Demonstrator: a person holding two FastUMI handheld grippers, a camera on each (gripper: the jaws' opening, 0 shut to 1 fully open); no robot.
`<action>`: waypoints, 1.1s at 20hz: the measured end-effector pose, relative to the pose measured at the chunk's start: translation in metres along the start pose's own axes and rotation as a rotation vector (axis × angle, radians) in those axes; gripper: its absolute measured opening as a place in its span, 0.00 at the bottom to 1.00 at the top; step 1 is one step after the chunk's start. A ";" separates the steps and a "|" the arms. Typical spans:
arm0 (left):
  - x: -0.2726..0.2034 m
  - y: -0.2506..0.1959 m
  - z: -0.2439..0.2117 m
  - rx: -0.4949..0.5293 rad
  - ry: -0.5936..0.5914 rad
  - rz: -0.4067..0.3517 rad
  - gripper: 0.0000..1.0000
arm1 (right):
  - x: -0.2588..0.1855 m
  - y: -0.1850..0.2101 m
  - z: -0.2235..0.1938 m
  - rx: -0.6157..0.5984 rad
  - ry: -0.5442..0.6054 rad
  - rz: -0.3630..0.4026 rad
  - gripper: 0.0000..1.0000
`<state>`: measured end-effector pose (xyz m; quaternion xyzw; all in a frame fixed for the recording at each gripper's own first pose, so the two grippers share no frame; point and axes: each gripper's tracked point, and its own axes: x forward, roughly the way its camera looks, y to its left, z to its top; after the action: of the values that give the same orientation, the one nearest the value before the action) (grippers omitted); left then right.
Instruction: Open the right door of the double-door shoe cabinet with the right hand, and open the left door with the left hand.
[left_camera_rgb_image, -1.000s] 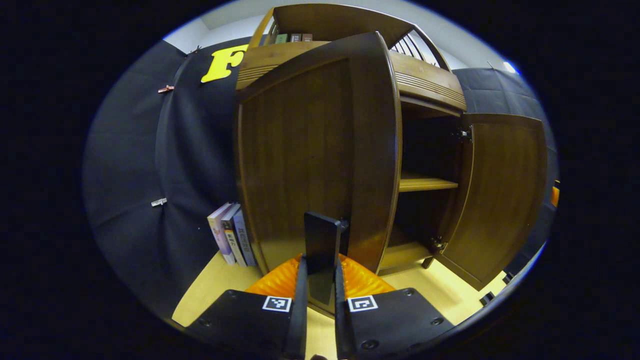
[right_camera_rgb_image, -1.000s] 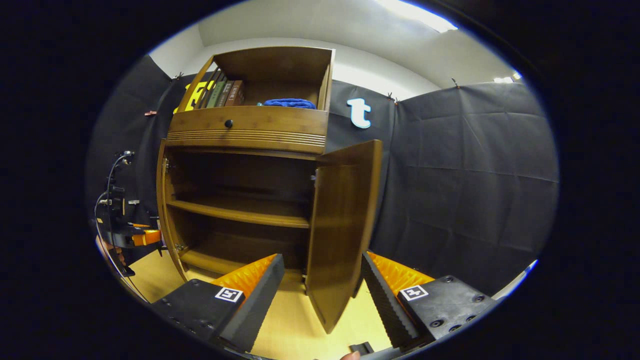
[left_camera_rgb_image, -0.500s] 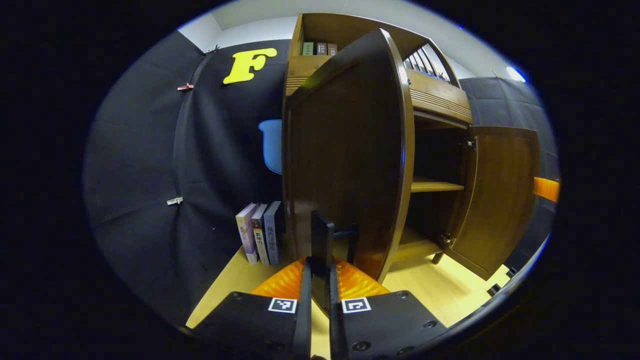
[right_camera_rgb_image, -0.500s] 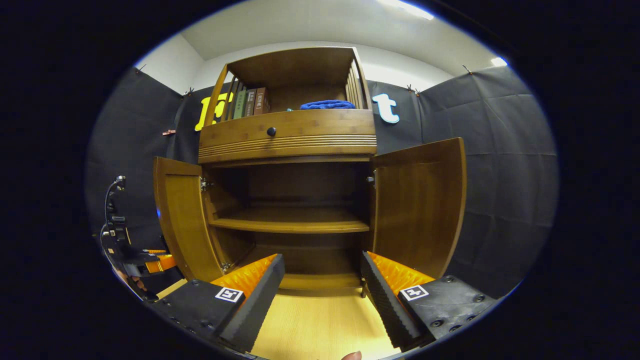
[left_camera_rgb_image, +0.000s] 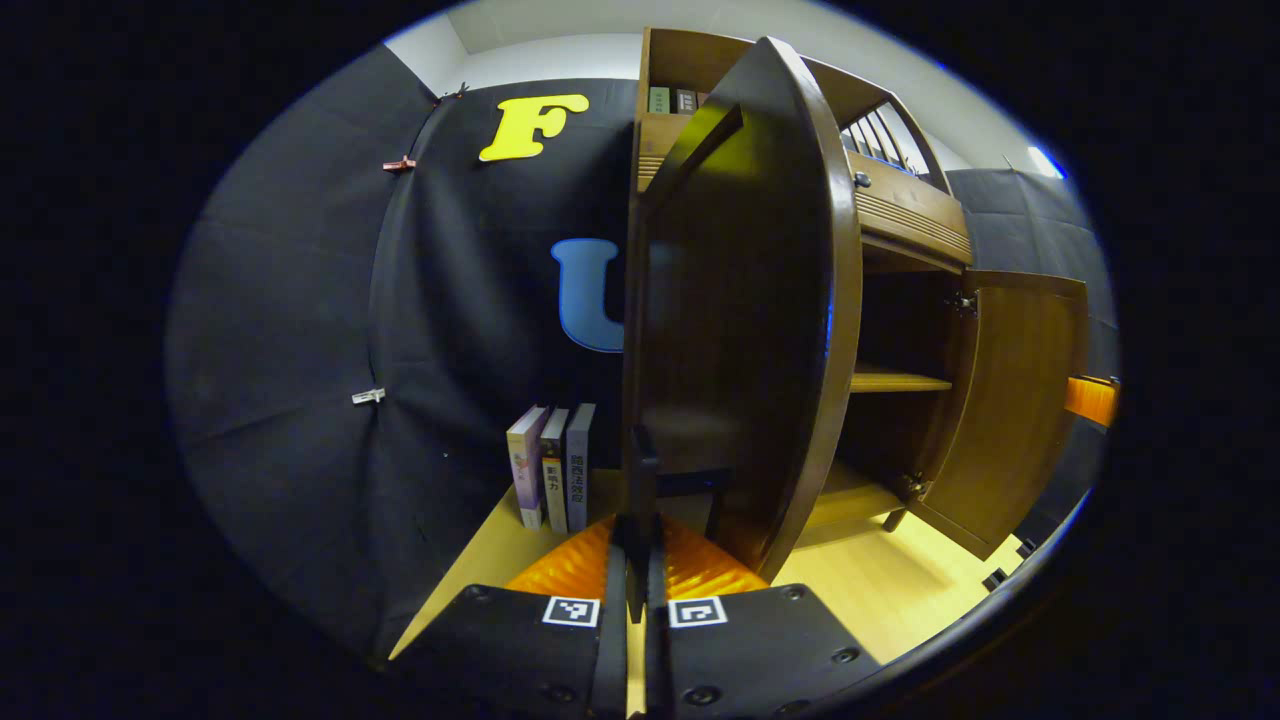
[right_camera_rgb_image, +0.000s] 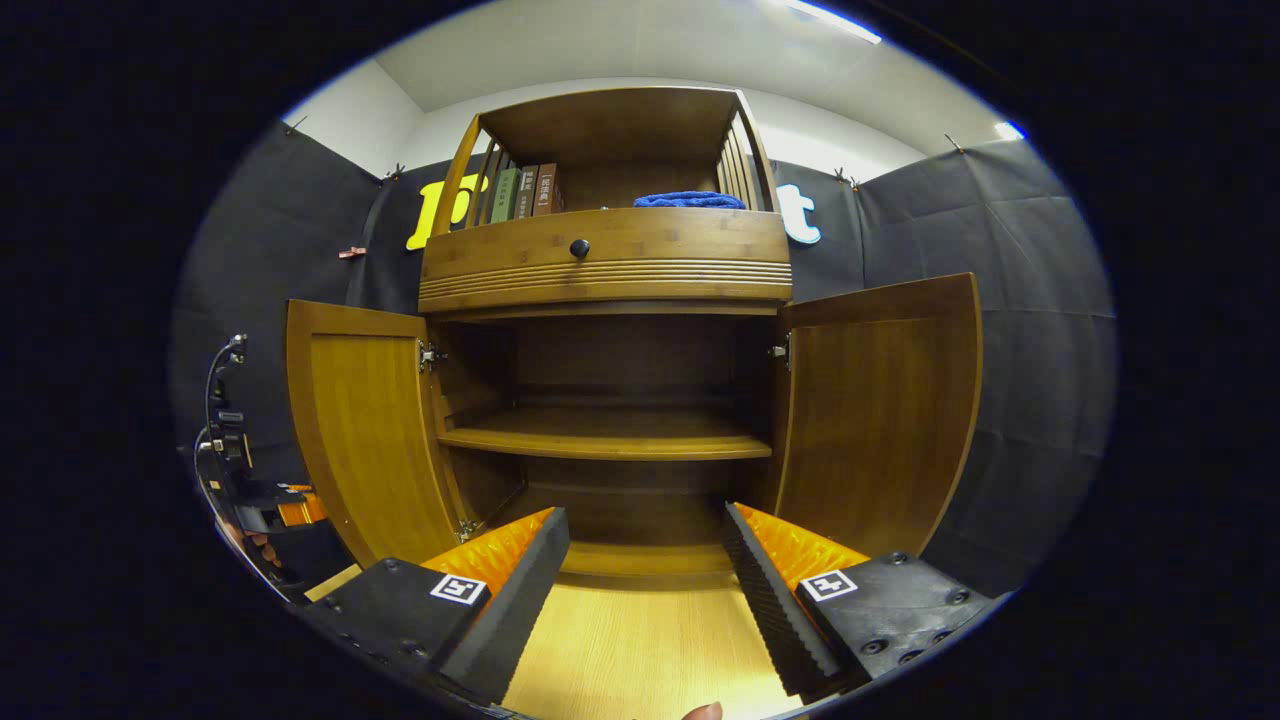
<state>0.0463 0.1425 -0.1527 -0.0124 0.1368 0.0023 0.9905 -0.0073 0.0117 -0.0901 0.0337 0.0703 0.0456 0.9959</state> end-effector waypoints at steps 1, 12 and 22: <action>0.001 0.003 0.001 -0.001 -0.005 -0.006 0.09 | 0.002 0.003 -0.001 -0.001 0.001 0.004 0.98; -0.002 0.020 0.000 -0.004 -0.018 -0.026 0.14 | 0.019 0.011 -0.011 0.007 0.012 0.025 0.98; -0.022 0.024 -0.006 -0.026 -0.013 -0.022 0.14 | 0.021 0.013 -0.010 0.004 0.014 0.043 0.98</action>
<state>0.0232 0.1662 -0.1526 -0.0266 0.1303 -0.0069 0.9911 0.0106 0.0270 -0.1016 0.0368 0.0767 0.0672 0.9941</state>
